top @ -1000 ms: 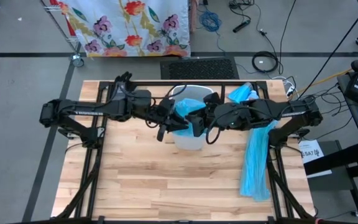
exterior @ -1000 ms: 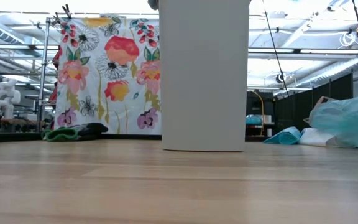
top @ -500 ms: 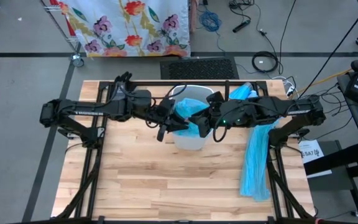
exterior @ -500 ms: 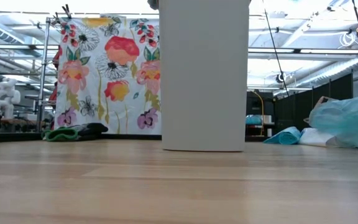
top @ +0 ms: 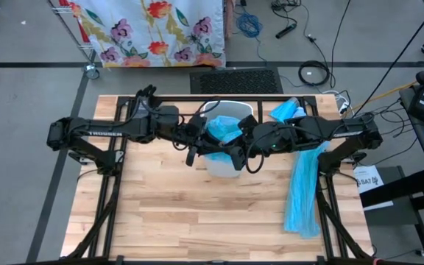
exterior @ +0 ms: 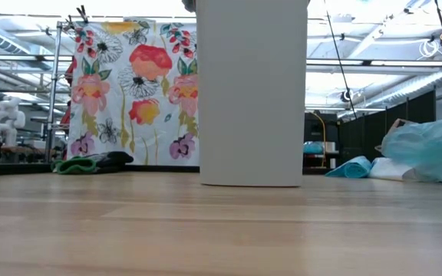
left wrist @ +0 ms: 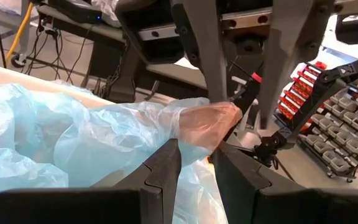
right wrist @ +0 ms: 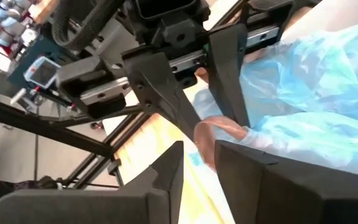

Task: Place trash/remove bag and relplace
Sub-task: Close the trash bag

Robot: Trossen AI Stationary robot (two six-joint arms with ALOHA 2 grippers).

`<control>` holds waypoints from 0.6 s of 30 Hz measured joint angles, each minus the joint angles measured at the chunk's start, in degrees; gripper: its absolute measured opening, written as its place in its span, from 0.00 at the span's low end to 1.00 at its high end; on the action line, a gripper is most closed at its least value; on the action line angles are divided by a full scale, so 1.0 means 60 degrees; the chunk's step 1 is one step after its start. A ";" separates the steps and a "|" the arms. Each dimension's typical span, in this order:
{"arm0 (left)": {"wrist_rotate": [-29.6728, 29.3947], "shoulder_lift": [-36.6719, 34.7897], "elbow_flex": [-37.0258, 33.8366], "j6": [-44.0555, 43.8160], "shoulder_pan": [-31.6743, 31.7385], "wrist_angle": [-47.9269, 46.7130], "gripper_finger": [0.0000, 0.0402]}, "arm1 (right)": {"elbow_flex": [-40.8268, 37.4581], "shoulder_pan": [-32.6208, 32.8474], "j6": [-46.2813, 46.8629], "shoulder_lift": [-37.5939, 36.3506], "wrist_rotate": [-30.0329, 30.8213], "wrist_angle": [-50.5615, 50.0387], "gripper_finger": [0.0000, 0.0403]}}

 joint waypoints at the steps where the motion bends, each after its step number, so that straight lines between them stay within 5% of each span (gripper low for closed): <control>1: 0.0000 0.0000 0.0000 -0.0001 0.0000 -0.0001 0.25 | 0.0000 0.0000 -0.0045 0.0000 0.0006 -0.0064 0.20; 9: 0.0000 0.0000 0.0000 -0.0011 0.0000 0.0000 0.25 | 0.0000 -0.0138 -0.0664 0.0110 0.0513 -0.0197 0.02; 18: -0.0005 0.0000 0.0000 -0.0016 0.0000 -0.0018 0.25 | 0.0000 -0.0184 -0.2248 0.0138 0.0545 0.2221 0.00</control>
